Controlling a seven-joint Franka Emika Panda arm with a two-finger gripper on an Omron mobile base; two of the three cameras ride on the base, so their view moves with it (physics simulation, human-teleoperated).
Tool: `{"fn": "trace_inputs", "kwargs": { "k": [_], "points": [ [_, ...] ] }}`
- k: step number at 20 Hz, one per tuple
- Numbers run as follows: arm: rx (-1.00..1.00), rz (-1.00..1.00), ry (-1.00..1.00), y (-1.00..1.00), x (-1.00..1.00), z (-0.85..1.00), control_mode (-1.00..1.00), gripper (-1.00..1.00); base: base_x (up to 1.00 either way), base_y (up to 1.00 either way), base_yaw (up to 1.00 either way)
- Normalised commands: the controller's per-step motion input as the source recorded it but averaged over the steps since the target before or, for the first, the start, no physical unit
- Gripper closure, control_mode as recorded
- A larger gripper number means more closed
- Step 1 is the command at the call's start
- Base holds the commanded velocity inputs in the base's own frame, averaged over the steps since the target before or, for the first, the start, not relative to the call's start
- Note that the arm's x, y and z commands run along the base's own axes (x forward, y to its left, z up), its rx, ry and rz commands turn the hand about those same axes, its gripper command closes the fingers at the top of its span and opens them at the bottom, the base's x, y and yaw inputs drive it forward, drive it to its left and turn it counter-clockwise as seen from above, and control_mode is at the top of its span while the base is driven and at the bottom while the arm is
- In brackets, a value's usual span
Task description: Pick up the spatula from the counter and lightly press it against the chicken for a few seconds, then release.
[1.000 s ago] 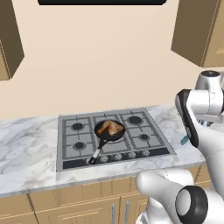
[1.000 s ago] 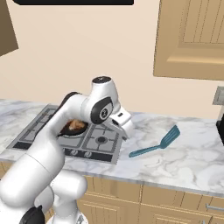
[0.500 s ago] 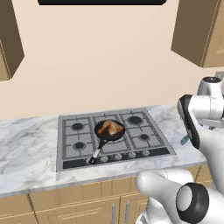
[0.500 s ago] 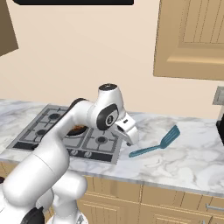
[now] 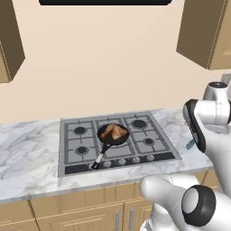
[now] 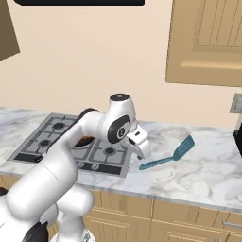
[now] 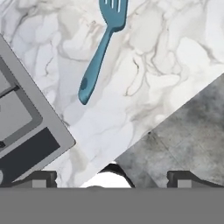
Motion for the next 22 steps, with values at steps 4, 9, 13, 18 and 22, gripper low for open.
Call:
{"fn": "trace_inputs", "kwargs": {
  "k": [4, 9, 13, 18, 22],
  "points": [
    [0.01, 0.0, 0.04, -0.05, 0.15, -0.19, -1.0, -1.0, 0.0, 0.0, 0.0],
    [0.0, 0.0, 0.09, -0.1, 0.23, -0.25, -1.0, -1.0, 0.0, 0.0, 0.0],
    [0.02, 0.0, 0.07, -0.1, 0.13, -0.18, -1.0, -1.0, 0.0, 0.0, 0.0],
    [0.04, 0.0, 0.02, -0.14, 0.04, -0.19, -1.0, -1.0, 0.0, 0.0, 0.0],
    [0.09, 0.0, 0.0, -0.06, 0.04, -0.13, -1.0, -1.0, 0.0, 0.0, 0.0]
  ]
}}
